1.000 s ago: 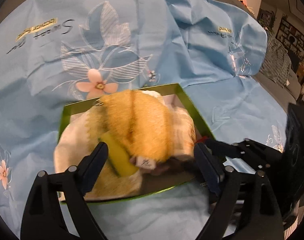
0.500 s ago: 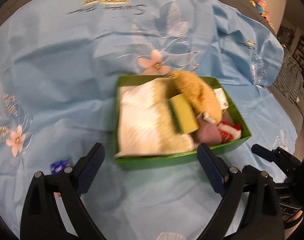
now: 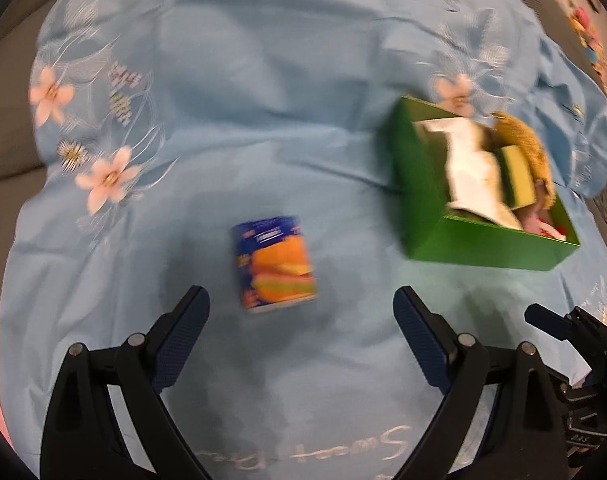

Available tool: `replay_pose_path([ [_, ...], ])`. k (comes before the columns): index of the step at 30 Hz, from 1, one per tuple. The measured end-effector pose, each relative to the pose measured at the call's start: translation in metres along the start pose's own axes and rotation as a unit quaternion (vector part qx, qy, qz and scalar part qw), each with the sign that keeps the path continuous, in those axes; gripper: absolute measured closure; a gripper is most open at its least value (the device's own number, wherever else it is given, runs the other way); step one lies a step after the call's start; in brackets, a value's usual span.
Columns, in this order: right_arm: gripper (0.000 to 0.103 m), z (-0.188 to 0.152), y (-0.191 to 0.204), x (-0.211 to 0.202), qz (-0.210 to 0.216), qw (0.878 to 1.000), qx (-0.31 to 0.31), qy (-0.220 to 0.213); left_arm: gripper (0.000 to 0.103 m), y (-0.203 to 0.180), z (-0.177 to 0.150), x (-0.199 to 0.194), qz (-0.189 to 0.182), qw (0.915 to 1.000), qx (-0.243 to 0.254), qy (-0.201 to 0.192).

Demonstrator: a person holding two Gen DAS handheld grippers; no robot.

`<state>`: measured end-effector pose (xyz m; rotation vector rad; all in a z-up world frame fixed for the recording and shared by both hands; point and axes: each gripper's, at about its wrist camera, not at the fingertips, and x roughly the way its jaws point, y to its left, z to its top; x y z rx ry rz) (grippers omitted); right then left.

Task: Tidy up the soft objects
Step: 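Move the right tool to the blue Tempo tissue pack and grasp it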

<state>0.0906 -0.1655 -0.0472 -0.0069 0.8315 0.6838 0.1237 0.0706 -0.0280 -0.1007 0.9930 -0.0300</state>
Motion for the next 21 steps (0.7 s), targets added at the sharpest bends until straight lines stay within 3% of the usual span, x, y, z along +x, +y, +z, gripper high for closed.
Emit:
replay_pose_path([
  [9, 0.045, 0.016, 0.049, 0.058, 0.04, 0.998, -0.046, 0.026, 0.01, 0.034, -0.001, 0.02, -0.007, 0.999, -0.043, 0.011],
  [21, 0.044, 0.044, 0.073, 0.14, 0.04, 0.995, -0.067, 0.068, 0.016, 0.039, 0.012, 0.058, -0.033, 0.9988, -0.026, 0.025],
])
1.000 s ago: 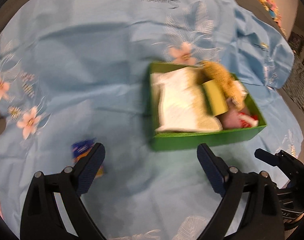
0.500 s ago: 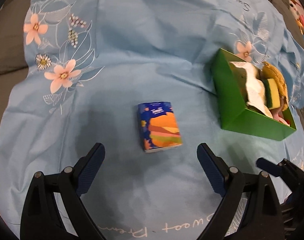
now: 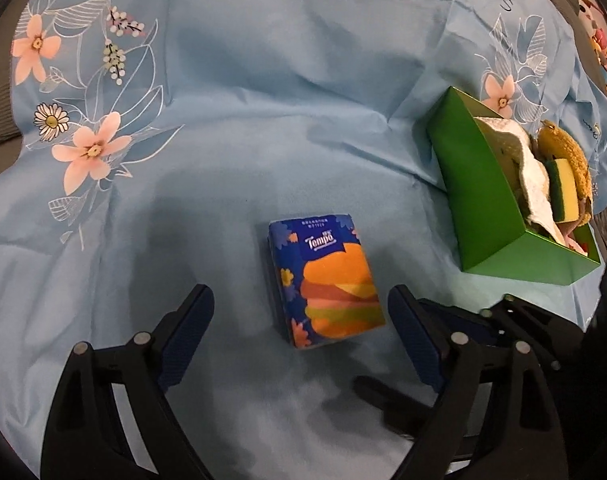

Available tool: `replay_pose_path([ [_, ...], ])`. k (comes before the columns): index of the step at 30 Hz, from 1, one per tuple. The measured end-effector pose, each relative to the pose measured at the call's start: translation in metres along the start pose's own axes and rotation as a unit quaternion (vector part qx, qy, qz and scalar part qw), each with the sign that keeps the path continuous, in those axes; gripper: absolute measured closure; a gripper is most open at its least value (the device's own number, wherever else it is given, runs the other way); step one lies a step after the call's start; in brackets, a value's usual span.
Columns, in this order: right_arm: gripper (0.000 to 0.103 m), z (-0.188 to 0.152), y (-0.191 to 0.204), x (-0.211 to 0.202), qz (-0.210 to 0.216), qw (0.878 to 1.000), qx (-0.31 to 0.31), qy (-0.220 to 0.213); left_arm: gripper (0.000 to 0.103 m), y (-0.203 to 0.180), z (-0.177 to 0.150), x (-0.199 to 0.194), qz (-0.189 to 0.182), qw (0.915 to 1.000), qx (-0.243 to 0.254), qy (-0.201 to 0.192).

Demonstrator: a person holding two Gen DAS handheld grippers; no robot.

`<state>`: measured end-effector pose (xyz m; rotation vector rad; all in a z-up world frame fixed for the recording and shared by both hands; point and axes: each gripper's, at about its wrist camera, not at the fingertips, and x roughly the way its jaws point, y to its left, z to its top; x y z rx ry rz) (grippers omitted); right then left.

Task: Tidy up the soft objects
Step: 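Move the right tool to the blue Tempo tissue pack and grasp it, then carry the Tempo tissue pack into the green box and release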

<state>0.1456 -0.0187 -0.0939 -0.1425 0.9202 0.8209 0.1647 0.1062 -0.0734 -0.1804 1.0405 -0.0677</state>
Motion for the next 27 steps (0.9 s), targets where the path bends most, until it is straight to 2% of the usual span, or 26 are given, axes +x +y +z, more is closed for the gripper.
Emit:
replay_pose_path([
  [4, 0.044, 0.006, 0.001, 0.011, 0.01, 1.0, -0.004, 0.003, 0.019, 0.0, 0.004, 0.005, -0.006, 1.0, 0.003, 0.002],
  [6, 0.044, 0.009, 0.003, 0.016, 0.012, 1.0, -0.01, 0.004, 0.03, 0.001, 0.005, 0.007, -0.012, 0.9999, 0.003, 0.004],
  [8, 0.045, 0.011, 0.005, 0.02, 0.014, 1.0, -0.018, 0.008, 0.033, 0.001, 0.006, 0.01, -0.015, 0.9998, 0.003, 0.009],
  [9, 0.045, 0.012, 0.005, 0.022, 0.015, 1.0, -0.02, 0.009, 0.038, 0.001, 0.006, 0.012, -0.018, 0.9998, 0.003, 0.011],
  [10, 0.046, 0.013, 0.006, 0.024, 0.015, 1.0, -0.022, 0.011, 0.041, 0.001, 0.006, 0.014, -0.022, 0.9997, 0.003, 0.013],
  [12, 0.057, 0.013, 0.005, 0.027, 0.018, 0.999, -0.024, 0.017, 0.05, -0.001, 0.005, 0.016, -0.028, 0.9995, 0.006, 0.016],
  [13, 0.065, 0.014, 0.005, 0.028, 0.018, 0.999, -0.024, 0.02, 0.051, -0.002, 0.004, 0.017, -0.028, 0.9994, 0.009, 0.019],
  [14, 0.067, 0.014, 0.005, 0.029, 0.017, 0.999, -0.025, 0.022, 0.051, -0.004, 0.004, 0.019, -0.02, 0.9995, 0.016, 0.017],
  [21, 0.07, 0.013, 0.006, 0.026, 0.02, 0.999, -0.023, 0.014, 0.052, -0.004, 0.001, 0.017, -0.014, 0.9995, 0.025, 0.01],
  [27, 0.071, 0.006, 0.011, 0.001, 0.019, 1.0, -0.017, -0.019, 0.052, -0.012, -0.003, -0.005, -0.025, 0.999, 0.037, -0.006],
])
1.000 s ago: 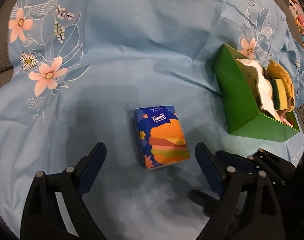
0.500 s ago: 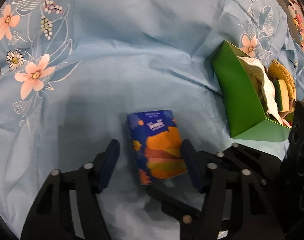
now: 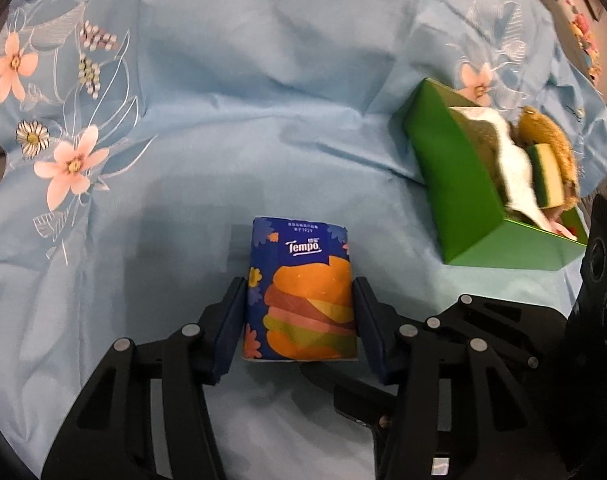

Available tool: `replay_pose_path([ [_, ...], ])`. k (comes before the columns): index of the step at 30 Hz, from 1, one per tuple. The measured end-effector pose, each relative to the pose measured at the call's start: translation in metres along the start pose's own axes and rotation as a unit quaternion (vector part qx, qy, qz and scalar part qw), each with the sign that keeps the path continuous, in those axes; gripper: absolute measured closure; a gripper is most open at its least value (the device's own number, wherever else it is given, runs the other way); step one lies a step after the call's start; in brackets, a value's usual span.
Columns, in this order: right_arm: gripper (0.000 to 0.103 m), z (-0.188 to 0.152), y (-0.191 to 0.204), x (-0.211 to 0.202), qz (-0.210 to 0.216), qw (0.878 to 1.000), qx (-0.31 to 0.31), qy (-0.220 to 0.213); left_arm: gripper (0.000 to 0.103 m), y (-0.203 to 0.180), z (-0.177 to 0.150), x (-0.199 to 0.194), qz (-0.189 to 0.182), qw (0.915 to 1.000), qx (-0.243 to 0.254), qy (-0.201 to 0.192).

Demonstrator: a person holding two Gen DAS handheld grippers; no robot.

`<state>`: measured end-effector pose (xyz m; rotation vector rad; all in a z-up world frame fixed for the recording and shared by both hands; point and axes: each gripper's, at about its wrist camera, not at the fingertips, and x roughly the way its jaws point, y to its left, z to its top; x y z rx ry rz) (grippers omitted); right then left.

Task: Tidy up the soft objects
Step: 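Carry the Tempo tissue pack into the green box and release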

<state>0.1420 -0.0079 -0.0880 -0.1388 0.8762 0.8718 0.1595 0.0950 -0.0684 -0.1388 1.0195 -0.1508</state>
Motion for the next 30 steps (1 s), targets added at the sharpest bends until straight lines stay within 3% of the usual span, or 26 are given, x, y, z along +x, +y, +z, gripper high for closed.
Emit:
replay_pose_path([
  [9, 0.071, -0.002, -0.005, -0.068, -0.032, 0.997, 0.011, -0.063, 0.052, -0.051, 0.014, -0.037, -0.023, 0.9982, 0.041, -0.037],
  [19, 0.071, -0.003, -0.057, -0.143, -0.101, 0.988, 0.04, -0.109, 0.052, -0.139, 0.056, -0.042, -0.07, 0.9907, 0.099, -0.061],
  [25, 0.071, -0.004, -0.095, -0.146, -0.135, 0.984, 0.057, -0.105, 0.052, -0.168, 0.078, -0.015, -0.08, 0.9909, 0.098, -0.046],
  [30, 0.071, -0.01, -0.119, -0.134, -0.169, 0.978, 0.083, -0.09, 0.043, -0.172, 0.089, -0.006, -0.062, 0.993, 0.089, -0.046],
])
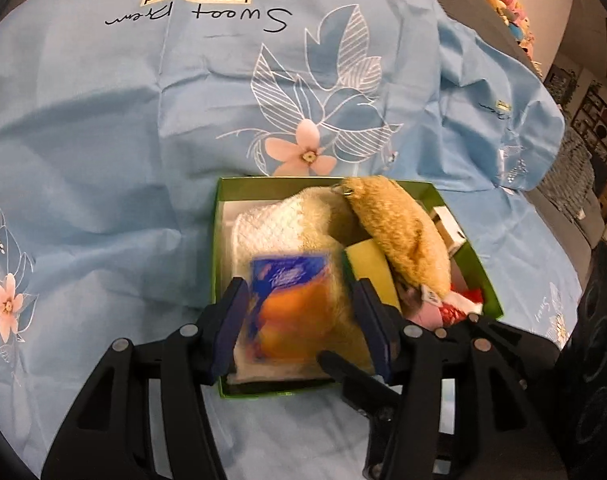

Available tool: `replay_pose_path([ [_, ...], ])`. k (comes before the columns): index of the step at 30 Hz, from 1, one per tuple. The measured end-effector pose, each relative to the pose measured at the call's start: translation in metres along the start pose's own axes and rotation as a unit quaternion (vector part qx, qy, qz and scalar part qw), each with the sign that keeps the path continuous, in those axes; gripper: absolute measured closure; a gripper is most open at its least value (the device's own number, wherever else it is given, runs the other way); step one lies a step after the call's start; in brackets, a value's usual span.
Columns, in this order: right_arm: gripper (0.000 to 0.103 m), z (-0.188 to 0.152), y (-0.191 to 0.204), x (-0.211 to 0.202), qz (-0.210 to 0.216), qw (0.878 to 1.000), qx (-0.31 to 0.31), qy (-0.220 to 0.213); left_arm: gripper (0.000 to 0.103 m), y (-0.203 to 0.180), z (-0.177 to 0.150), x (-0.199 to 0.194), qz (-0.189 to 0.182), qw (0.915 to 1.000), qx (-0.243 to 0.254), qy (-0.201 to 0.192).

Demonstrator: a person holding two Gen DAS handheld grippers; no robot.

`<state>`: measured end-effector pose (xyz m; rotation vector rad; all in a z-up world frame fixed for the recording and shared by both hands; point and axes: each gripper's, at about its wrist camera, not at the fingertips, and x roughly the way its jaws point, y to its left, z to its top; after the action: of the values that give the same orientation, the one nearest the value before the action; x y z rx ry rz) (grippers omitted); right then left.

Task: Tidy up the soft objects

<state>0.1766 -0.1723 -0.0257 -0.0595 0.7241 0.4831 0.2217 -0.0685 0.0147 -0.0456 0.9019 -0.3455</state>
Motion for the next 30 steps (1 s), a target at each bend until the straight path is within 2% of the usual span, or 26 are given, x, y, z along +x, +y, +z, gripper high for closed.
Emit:
replay_pose_path([
  [1, 0.071, -0.003, -0.002, -0.001, 0.006, 1.0, 0.007, 0.0, 0.04, 0.002, 0.001, 0.0, 0.004, 1.0, -0.002, 0.001],
  [3, 0.071, -0.009, -0.005, -0.005, 0.007, 1.0, 0.01, -0.003, 0.023, 0.004, 0.001, -0.002, 0.013, 0.9999, -0.002, 0.0],
  [4, 0.071, -0.011, -0.006, -0.007, 0.006, 1.0, 0.011, -0.003, 0.021, 0.006, 0.0, -0.005, 0.018, 0.9998, -0.002, -0.003],
  [9, 0.071, -0.022, -0.018, -0.021, -0.001, 1.0, 0.031, 0.003, 0.021, 0.005, -0.009, -0.015, 0.025, 0.9997, 0.003, 0.0],
  [12, 0.064, -0.026, -0.024, -0.032, -0.02, 0.999, 0.039, 0.004, 0.02, -0.001, -0.018, -0.021, 0.032, 0.9994, 0.011, 0.003],
  [16, 0.036, -0.029, -0.032, -0.053, -0.066, 0.996, 0.055, 0.001, 0.017, -0.009, -0.025, -0.029, 0.041, 0.999, 0.018, 0.003],
  [17, 0.032, -0.03, -0.034, -0.058, -0.071, 0.996, 0.058, -0.001, 0.017, -0.011, -0.026, -0.031, 0.043, 0.9989, 0.019, 0.002],
  [22, 0.03, -0.025, -0.044, -0.073, -0.099, 0.992, 0.073, 0.012, 0.014, -0.021, -0.03, -0.039, 0.051, 0.9985, 0.021, 0.0],
  [23, 0.028, -0.023, -0.046, -0.074, -0.104, 0.992, 0.073, 0.016, 0.003, -0.023, -0.031, -0.04, 0.054, 0.9983, 0.023, 0.0],
  [24, 0.027, -0.023, -0.046, -0.076, -0.107, 0.991, 0.074, 0.019, 0.001, -0.025, -0.032, -0.041, 0.06, 0.9979, 0.024, -0.002],
  [26, 0.019, -0.023, -0.047, -0.08, -0.114, 0.99, 0.076, 0.021, 0.001, -0.029, -0.033, -0.045, 0.065, 0.9975, 0.026, -0.008],
  [30, 0.019, -0.022, -0.05, -0.084, -0.123, 0.988, 0.086, 0.025, 0.001, -0.034, -0.032, -0.05, 0.062, 0.9978, 0.022, -0.003],
])
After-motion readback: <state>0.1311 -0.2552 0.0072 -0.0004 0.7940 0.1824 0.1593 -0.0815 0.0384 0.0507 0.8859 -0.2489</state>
